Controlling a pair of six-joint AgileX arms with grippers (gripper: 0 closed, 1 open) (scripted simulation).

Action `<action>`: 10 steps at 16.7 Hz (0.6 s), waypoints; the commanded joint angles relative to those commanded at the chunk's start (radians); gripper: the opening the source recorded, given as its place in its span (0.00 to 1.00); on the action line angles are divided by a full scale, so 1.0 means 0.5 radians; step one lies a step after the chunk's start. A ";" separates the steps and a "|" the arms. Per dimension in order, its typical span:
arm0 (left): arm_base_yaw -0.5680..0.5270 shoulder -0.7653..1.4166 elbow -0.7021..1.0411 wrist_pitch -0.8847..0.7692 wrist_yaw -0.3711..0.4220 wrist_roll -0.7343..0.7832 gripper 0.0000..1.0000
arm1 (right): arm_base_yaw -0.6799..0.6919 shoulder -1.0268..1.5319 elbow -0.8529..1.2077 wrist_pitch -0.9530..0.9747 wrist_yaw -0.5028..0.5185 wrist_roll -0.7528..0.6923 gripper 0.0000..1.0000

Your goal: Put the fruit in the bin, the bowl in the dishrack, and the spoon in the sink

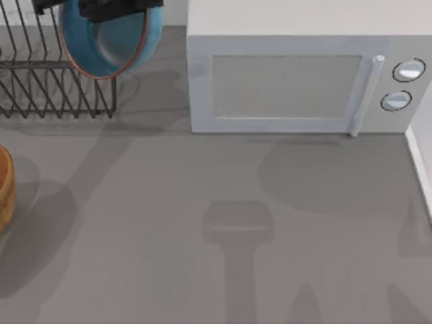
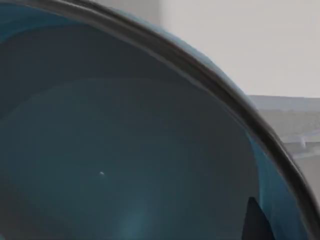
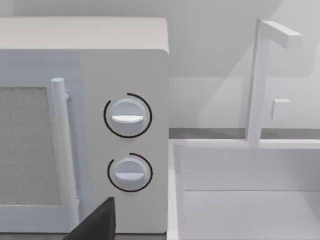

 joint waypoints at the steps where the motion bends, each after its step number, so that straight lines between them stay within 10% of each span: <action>1: 0.088 -0.147 -0.102 0.115 0.009 0.102 0.00 | 0.000 0.000 0.000 0.000 0.000 0.000 1.00; 10: 1.135 -1.406 -1.146 1.228 0.150 0.898 0.00 | 0.000 0.000 0.000 0.000 0.000 0.000 1.00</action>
